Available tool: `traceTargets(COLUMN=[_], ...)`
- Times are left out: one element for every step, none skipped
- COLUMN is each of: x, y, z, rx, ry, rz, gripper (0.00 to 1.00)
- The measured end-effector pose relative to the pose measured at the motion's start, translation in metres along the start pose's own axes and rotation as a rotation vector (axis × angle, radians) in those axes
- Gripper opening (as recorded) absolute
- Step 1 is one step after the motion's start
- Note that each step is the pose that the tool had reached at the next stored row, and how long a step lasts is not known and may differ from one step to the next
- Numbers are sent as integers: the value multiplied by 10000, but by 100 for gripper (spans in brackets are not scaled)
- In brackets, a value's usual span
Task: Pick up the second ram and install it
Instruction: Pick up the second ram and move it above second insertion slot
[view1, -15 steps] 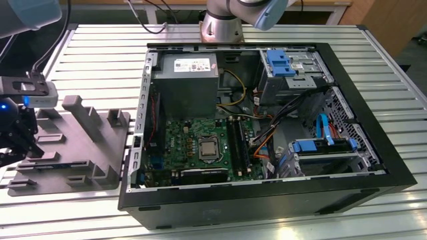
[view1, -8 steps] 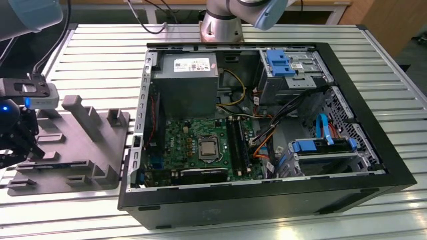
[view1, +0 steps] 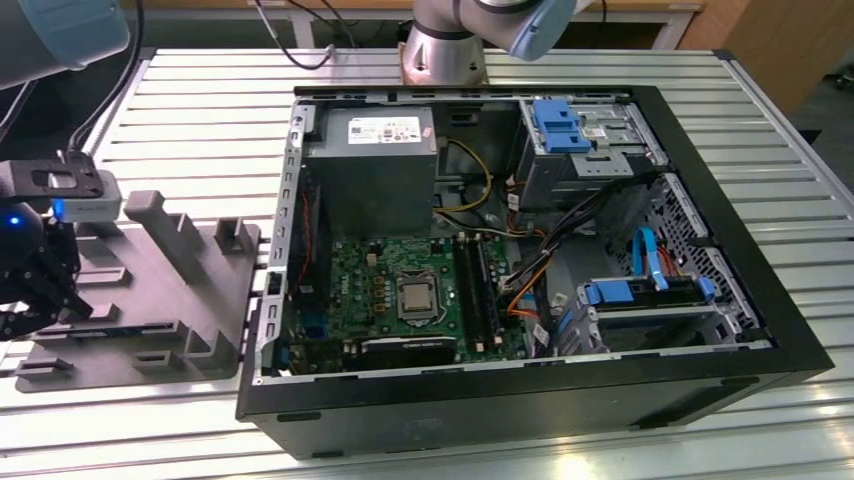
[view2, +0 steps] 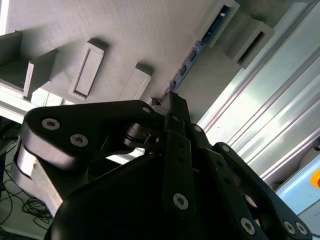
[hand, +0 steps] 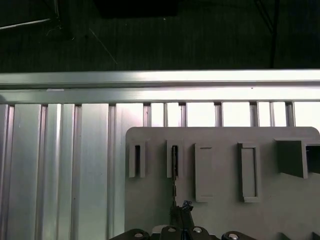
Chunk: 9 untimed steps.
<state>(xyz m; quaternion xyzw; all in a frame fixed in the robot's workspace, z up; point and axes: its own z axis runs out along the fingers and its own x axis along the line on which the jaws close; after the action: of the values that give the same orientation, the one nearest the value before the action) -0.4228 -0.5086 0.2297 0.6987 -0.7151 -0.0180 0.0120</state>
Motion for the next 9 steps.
traceTargets(x=[1,3,5,6,7,8,9,9,10], y=[-1,-3,-5,-6,-8,-9,-10,-12,-13], z=[4,9,13,17,21,25,29,34,39], rx=[0,0,0,0,0,0,0,-1,-1], ry=[0,1,1,1,1,2,2,3,3], rz=[-7,-17,-24,-33,-41,-49,-59,-69,-80], gripper=[11,11,11,11,11,11,11,11,11])
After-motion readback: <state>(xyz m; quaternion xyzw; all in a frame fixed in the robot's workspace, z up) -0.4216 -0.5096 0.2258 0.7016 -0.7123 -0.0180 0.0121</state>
